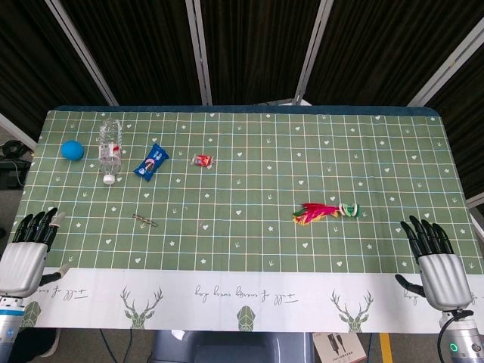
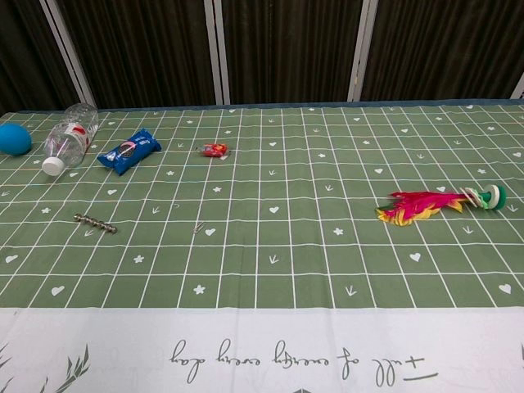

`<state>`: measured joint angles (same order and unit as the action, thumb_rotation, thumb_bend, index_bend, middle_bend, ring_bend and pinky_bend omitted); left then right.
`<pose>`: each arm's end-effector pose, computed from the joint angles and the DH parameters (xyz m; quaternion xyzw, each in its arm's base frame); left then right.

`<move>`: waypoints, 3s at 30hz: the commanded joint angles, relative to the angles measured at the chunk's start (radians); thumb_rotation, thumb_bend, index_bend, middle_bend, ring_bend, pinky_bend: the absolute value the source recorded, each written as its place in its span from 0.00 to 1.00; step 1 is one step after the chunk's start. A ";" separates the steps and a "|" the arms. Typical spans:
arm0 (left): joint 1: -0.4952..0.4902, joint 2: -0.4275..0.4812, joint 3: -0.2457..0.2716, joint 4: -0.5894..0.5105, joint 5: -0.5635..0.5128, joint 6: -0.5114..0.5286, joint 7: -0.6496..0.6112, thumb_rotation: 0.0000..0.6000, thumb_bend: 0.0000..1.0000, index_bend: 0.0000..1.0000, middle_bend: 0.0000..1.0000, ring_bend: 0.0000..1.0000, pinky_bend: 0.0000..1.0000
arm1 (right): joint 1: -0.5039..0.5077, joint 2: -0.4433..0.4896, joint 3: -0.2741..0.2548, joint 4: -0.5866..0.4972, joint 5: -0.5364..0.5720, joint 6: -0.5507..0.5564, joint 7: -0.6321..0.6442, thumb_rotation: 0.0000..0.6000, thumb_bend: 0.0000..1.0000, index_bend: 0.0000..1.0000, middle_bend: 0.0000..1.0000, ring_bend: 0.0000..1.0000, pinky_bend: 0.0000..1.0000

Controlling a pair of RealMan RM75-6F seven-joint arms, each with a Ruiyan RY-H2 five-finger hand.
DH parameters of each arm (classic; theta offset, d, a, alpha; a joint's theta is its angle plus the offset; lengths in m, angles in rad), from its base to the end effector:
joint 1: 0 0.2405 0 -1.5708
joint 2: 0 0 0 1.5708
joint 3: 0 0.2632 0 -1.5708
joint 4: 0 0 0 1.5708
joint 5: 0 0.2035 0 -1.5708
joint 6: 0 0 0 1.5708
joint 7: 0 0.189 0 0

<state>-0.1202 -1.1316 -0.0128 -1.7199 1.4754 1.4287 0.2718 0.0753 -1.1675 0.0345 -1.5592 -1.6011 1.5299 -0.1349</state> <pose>-0.2951 0.2262 0.1390 -0.6471 -0.3604 -0.3232 0.5890 -0.3037 -0.2194 0.1543 0.6392 -0.3167 0.3723 0.5937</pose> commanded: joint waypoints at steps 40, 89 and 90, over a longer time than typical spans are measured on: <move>-0.350 -0.283 -0.156 0.131 -0.293 -0.353 0.357 1.00 0.30 0.37 0.00 0.00 0.00 | 0.002 0.003 -0.003 -0.002 0.001 -0.008 0.021 1.00 0.05 0.00 0.00 0.00 0.08; -0.500 -0.595 -0.103 0.490 -0.380 -0.403 0.507 1.00 0.32 0.49 0.00 0.00 0.00 | 0.002 0.006 0.001 -0.007 0.012 -0.011 0.045 1.00 0.05 0.00 0.00 0.00 0.08; -0.501 -0.595 -0.103 0.491 -0.382 -0.403 0.509 1.00 0.32 0.49 0.00 0.00 0.00 | 0.002 0.006 0.001 -0.007 0.012 -0.011 0.044 1.00 0.05 0.00 0.00 0.00 0.08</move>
<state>-0.6202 -1.7265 -0.1161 -1.2294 1.0939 1.0259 0.7803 0.0771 -1.1614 0.0356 -1.5660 -1.5892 1.5193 -0.0908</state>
